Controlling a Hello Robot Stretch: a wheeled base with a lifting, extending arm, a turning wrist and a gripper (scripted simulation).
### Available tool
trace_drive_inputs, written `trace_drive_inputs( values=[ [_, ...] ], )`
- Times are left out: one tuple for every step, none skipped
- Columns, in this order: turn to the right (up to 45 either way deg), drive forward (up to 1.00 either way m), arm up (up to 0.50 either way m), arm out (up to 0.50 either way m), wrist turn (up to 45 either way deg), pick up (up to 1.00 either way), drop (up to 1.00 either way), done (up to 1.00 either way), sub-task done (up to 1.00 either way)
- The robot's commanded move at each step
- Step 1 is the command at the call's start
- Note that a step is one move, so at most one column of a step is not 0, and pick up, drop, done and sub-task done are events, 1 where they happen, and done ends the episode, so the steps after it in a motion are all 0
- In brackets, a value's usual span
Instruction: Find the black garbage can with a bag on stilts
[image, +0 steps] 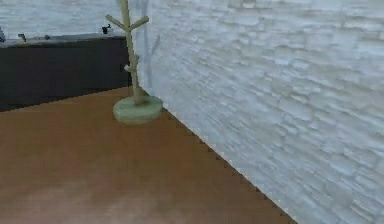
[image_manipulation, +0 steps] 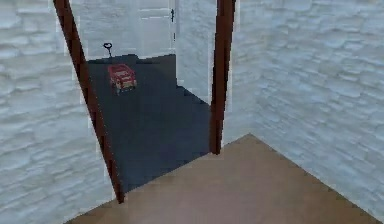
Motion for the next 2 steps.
trace_drive_inputs(
  values=[
    [0.0,0.20,0.00,0.00,0.0,0.00,0.00,0.00,0.00],
    [-45.0,0.00,0.00,0.00,0.0,0.00,0.00,0.00,0.00]
  ],
)
